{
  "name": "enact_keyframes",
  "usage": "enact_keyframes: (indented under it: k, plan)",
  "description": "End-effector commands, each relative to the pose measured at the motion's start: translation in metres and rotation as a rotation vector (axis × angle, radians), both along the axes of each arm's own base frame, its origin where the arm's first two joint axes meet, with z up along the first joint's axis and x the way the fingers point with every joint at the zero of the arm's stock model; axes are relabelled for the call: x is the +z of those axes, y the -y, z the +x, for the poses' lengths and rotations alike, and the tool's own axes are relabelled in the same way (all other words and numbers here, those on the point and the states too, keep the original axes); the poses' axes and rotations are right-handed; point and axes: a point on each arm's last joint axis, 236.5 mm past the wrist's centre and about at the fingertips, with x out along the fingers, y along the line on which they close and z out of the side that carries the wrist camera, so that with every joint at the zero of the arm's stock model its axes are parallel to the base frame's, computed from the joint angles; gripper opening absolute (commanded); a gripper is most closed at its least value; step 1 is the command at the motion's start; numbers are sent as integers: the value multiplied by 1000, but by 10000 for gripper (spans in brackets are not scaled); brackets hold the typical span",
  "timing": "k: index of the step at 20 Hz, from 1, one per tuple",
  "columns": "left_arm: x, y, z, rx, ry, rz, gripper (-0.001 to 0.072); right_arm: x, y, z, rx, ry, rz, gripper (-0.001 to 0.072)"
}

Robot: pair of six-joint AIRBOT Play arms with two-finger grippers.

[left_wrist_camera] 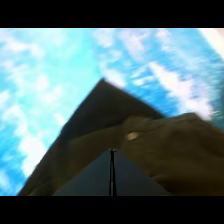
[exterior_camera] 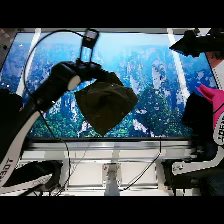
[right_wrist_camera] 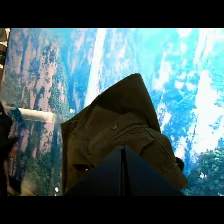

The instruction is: Fold the clothes and pants, and hang the long-sleeved shirts on hangers.

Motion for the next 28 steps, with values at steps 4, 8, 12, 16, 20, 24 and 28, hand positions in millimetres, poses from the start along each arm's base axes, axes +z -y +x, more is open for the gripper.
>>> enact_keyframes:
  k: [4, 8, 12, 16, 20, 24, 28]
  plan:
    - [-44, -114, -3, 24, -253, 63, 8, -64, -28, -31, 123, -173, 128, 27]
    - [-97, -168, -27, 27, -538, -39, 8, -111, -68, -74, 225, -331, 361, 27]
    - [-144, -173, -19, 77, -698, -228, 15, -159, -123, -129, 317, -535, 448, 30]
    - [-174, -170, -9, 69, -714, -215, 281, -211, -173, -202, 416, -748, 378, 256]
    - [-173, -171, -9, 39, -699, -197, 281, -244, -210, -252, 466, -841, 304, 266]
    - [-173, -170, -10, 38, -698, -197, 281, -265, -223, -245, 398, -809, 227, 345]
    - [-172, -170, -10, 37, -698, -197, 281, -283, -213, -230, 289, -806, 165, 347]
